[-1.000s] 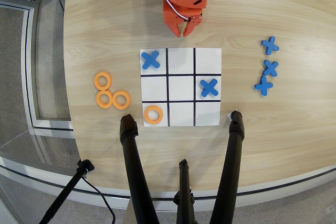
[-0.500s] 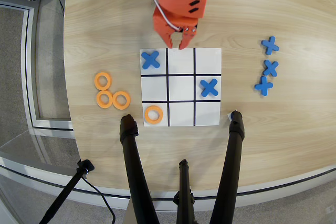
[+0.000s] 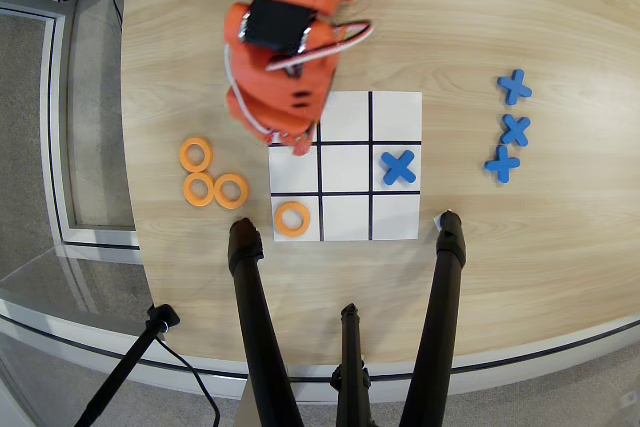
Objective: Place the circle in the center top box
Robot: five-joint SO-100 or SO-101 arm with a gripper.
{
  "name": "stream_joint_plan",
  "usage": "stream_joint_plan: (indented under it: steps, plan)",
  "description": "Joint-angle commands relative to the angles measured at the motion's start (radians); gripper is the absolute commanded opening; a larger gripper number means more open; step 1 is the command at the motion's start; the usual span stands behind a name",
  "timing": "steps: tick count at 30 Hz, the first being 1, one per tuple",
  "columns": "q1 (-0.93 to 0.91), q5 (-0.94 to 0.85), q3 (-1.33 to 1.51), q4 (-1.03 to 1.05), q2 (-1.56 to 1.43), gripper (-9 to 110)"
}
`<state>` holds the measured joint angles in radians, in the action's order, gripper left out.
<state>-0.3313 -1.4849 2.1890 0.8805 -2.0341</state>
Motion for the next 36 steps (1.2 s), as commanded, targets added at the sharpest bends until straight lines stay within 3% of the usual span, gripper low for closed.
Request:
stream_joint_plan:
  steps: [1, 16, 36]
  plan:
    - [-0.04, -0.006, -0.109, -0.035, 0.107, 13]
    - [-0.152, 0.0, -0.555, -0.018, 0.565, 13]
    - [-0.104, 0.038, -0.681, -0.028, 0.744, 13]
